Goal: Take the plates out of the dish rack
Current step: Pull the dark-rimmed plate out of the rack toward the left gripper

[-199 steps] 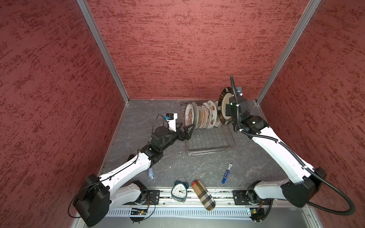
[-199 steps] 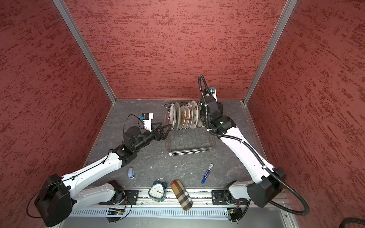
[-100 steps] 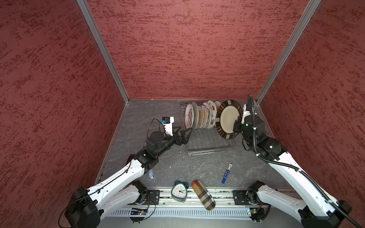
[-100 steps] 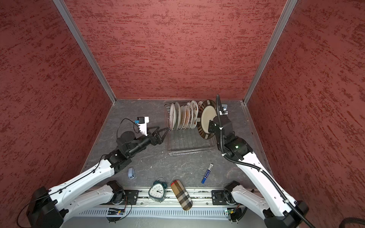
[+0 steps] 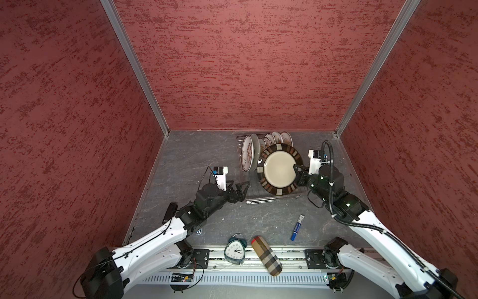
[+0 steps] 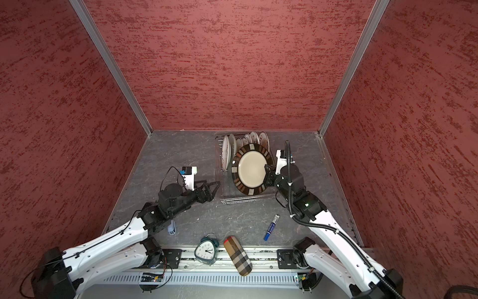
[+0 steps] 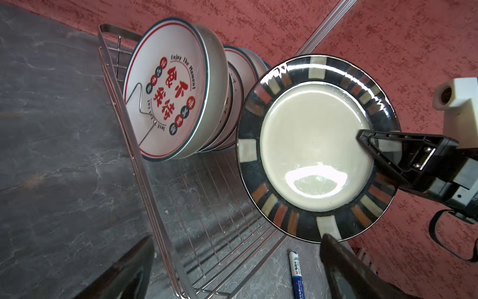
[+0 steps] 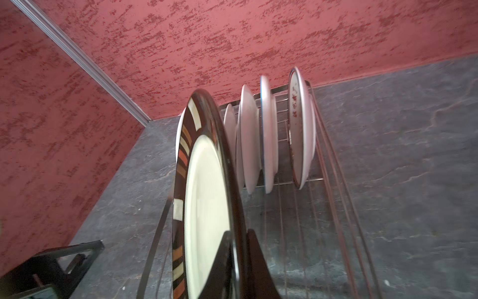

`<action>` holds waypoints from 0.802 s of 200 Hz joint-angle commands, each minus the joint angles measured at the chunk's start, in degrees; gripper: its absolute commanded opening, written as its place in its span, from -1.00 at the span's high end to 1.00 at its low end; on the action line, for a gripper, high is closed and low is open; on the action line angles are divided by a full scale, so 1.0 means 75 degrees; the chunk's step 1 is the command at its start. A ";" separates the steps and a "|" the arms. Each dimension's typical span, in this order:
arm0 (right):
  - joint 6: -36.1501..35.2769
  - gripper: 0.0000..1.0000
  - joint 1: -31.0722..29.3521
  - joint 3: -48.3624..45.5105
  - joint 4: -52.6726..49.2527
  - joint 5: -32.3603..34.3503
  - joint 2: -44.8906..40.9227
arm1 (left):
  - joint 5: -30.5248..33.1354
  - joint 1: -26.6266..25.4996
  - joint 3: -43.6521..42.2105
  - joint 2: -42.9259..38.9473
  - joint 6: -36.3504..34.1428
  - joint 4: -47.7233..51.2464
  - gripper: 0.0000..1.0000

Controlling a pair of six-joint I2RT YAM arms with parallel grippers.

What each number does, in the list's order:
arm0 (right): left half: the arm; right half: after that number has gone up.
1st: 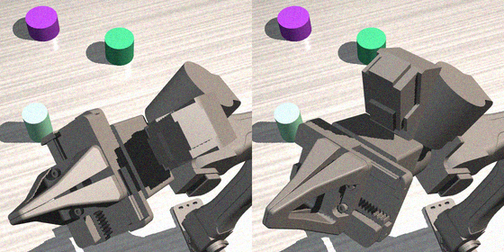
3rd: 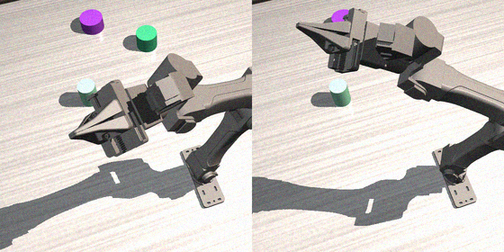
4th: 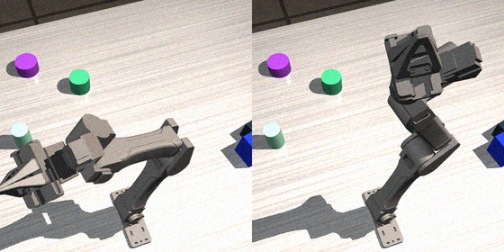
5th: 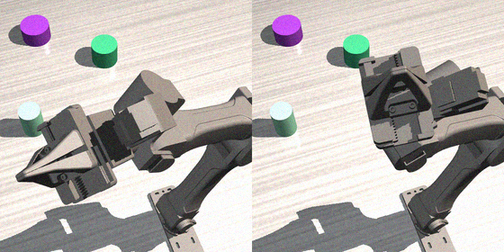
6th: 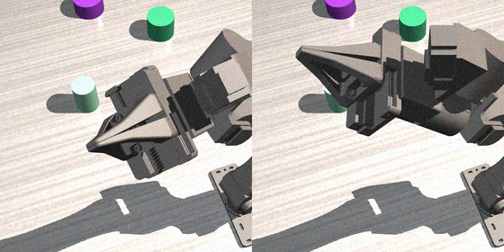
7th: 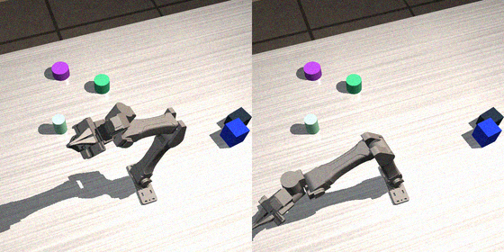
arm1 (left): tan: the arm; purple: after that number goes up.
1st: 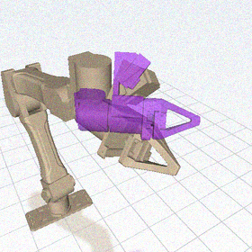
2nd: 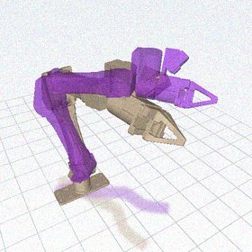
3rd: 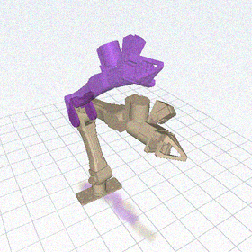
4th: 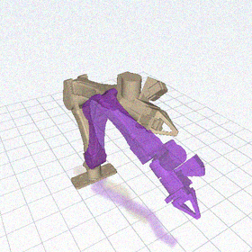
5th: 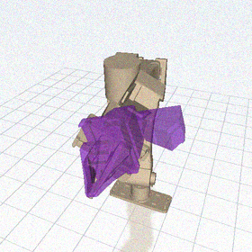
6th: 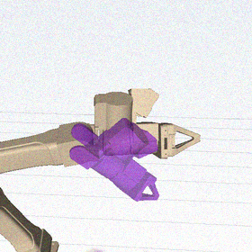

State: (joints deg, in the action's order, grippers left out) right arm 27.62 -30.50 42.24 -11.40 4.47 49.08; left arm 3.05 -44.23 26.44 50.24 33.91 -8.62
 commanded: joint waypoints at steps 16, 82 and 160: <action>0.1480 1.00 -0.0023 -0.0455 0.3068 -0.0930 -0.0331 | -0.0028 -0.0009 -0.0226 -0.0321 0.0393 -0.0483 -0.99; 0.3389 1.00 -0.0024 -0.1386 0.4012 -0.1046 -0.0302 | -0.0583 0.0073 -0.0355 0.0665 0.1214 -0.1581 -0.96; 0.4582 1.00 -0.0034 -0.2007 0.5188 -0.1501 0.0209 | -0.0565 0.0043 -0.0120 0.1953 0.1804 -0.2841 -0.51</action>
State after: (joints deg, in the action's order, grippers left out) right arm 56.34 -30.50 26.02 11.11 -4.32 50.98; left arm -1.10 -44.05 23.57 63.35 45.82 -26.22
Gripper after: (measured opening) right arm 0.102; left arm 0.810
